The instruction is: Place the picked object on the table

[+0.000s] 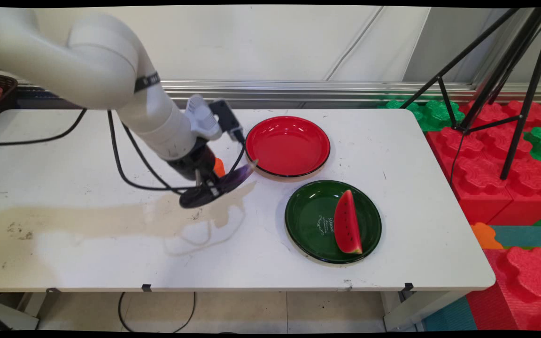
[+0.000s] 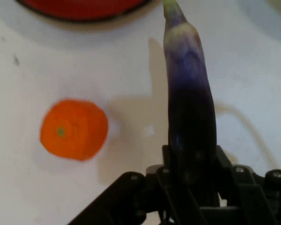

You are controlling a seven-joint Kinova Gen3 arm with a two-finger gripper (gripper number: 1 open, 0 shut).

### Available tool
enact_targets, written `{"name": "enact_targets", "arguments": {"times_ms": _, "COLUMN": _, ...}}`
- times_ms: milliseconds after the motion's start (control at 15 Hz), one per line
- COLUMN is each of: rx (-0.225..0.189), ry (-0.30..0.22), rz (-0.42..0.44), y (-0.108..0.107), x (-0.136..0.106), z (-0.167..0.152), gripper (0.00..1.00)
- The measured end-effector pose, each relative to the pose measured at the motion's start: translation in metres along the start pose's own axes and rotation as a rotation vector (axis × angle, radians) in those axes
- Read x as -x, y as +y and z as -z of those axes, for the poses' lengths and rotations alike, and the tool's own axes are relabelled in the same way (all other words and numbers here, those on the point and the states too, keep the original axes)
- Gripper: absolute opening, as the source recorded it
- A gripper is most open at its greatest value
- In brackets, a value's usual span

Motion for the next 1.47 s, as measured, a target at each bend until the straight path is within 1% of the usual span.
{"name": "enact_targets", "arguments": {"times_ms": 200, "rx": -0.023, "ry": 0.044, "rz": -0.033, "y": -0.003, "x": -0.021, "z": 0.022, "gripper": 0.00}}
{"name": "enact_targets", "arguments": {"times_ms": 333, "rx": -0.045, "ry": 0.073, "rz": -0.061, "y": -0.009, "x": -0.041, "z": 0.033, "gripper": 0.00}}
{"name": "enact_targets", "arguments": {"times_ms": 467, "rx": -0.069, "ry": 0.099, "rz": -0.081, "y": -0.015, "x": -0.061, "z": 0.039, "gripper": 0.00}}
{"name": "enact_targets", "arguments": {"times_ms": 533, "rx": -0.076, "ry": 0.106, "rz": -0.085, "y": -0.017, "x": -0.067, "z": 0.039, "gripper": 0.00}}
{"name": "enact_targets", "arguments": {"times_ms": 667, "rx": -0.099, "ry": 0.126, "rz": -0.093, "y": -0.023, "x": -0.087, "z": 0.038, "gripper": 0.00}}
{"name": "enact_targets", "arguments": {"times_ms": 867, "rx": -0.123, "ry": 0.146, "rz": -0.085, "y": -0.031, "x": -0.111, "z": 0.031, "gripper": 0.00}}
{"name": "enact_targets", "arguments": {"times_ms": 1067, "rx": -0.153, "ry": 0.161, "rz": -0.065, "y": -0.040, "x": -0.139, "z": 0.017, "gripper": 0.00}}
{"name": "enact_targets", "arguments": {"times_ms": 1333, "rx": -0.189, "ry": 0.168, "rz": -0.023, "y": -0.059, "x": -0.169, "z": -0.010, "gripper": 0.00}}
{"name": "enact_targets", "arguments": {"times_ms": 1467, "rx": -0.192, "ry": 0.170, "rz": 0.003, "y": -0.068, "x": -0.181, "z": -0.028, "gripper": 0.00}}
